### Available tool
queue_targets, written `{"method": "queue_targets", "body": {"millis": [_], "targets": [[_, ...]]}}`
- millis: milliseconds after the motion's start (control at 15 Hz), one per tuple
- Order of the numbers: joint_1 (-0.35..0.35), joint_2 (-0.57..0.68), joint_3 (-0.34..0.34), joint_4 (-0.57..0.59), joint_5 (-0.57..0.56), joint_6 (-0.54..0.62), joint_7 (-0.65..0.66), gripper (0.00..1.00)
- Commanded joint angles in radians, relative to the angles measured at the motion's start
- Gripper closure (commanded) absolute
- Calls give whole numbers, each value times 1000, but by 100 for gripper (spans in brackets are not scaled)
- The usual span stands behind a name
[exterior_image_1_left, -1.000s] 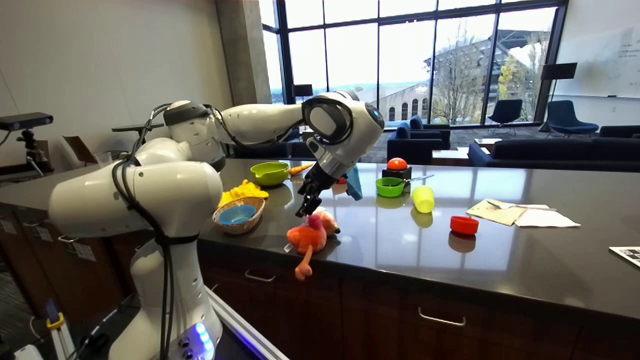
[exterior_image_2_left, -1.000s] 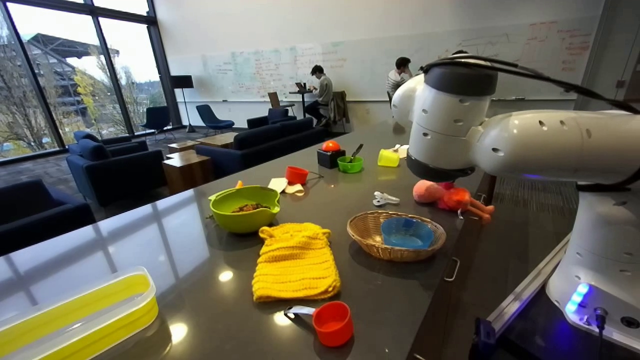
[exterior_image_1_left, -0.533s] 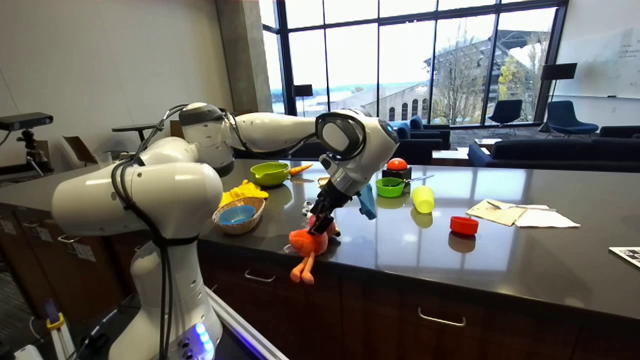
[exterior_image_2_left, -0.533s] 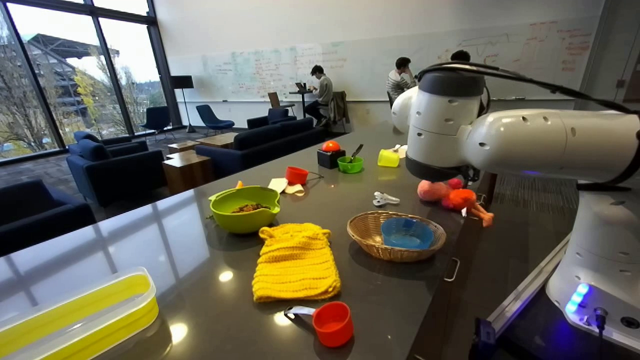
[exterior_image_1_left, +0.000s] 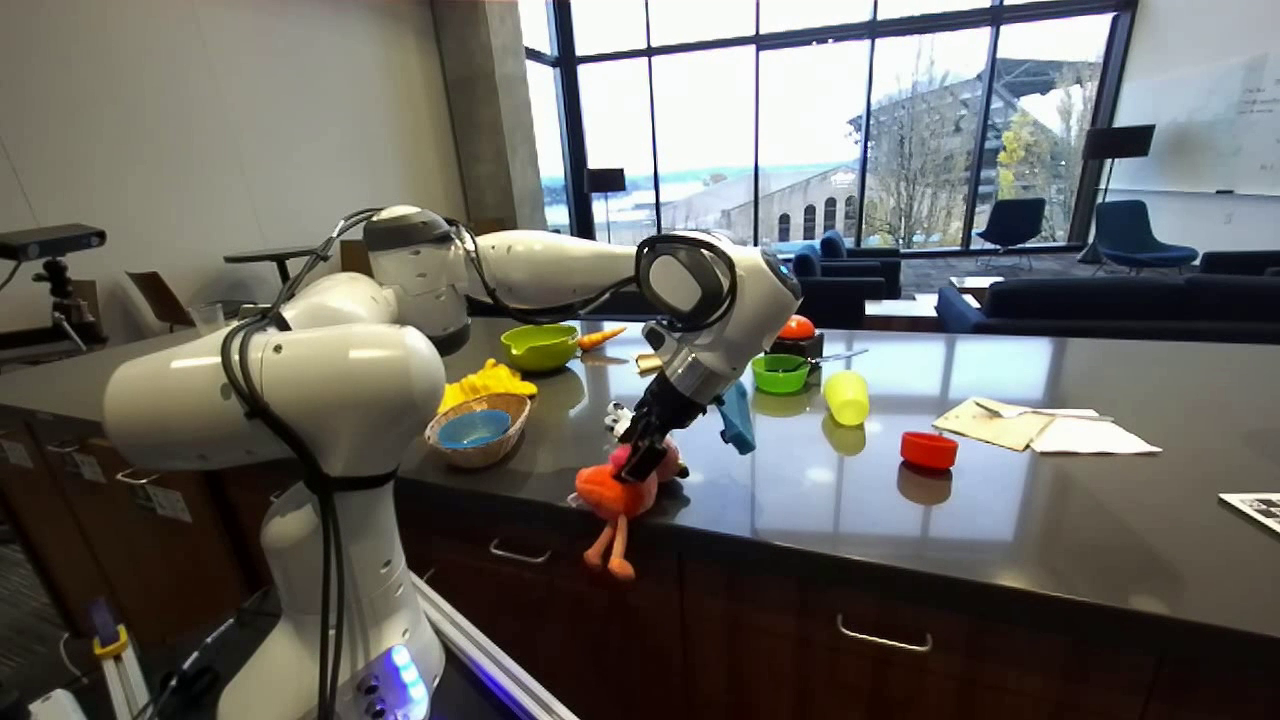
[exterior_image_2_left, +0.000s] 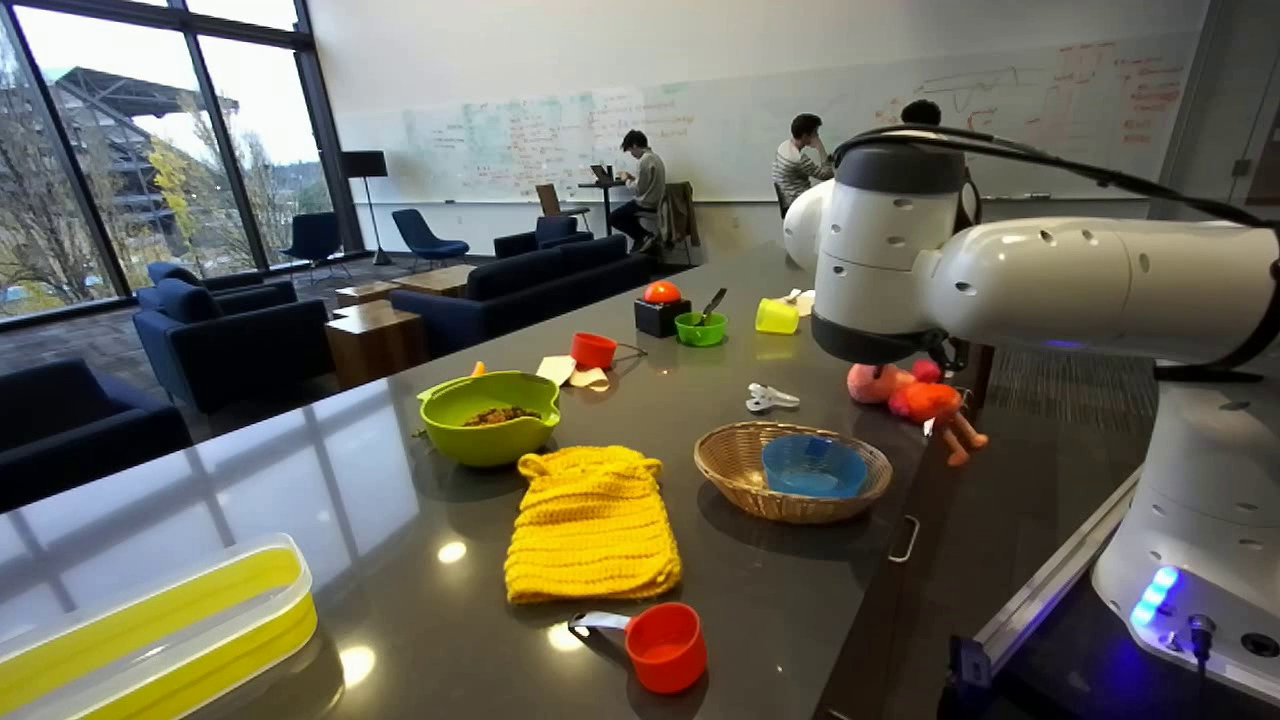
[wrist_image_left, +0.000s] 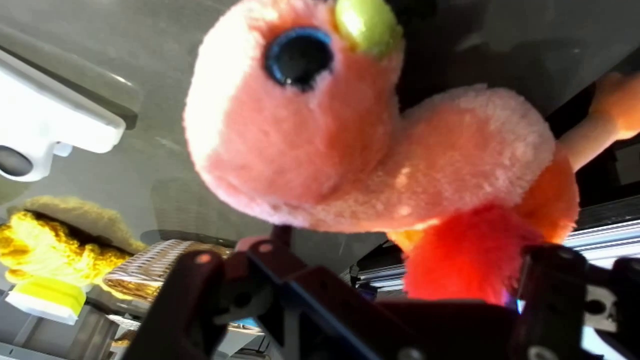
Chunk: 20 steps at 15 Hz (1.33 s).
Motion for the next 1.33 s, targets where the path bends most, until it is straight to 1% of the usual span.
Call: {"method": "queue_targets", "body": {"millis": [0, 67, 400, 467, 533, 800, 933, 1000, 1133, 1267], "targets": [[9, 3, 9, -4, 1, 16, 0, 41], [11, 3, 8, -4, 0, 16, 0, 48], [12, 2, 3, 0, -8, 13, 0, 90], [13, 2, 1, 0, -10, 12, 0, 97], [14, 2, 0, -1, -11, 11, 0, 100], [24, 2, -10, -9, -14, 7, 0, 99], [32, 2, -28, -13, -5, -11, 0, 99], [44, 2, -49, -17, 3, -32, 0, 99], [81, 0, -113, -50, 9, -63, -1, 99], [116, 0, -208, -101, -10, -74, -1, 99]]}}
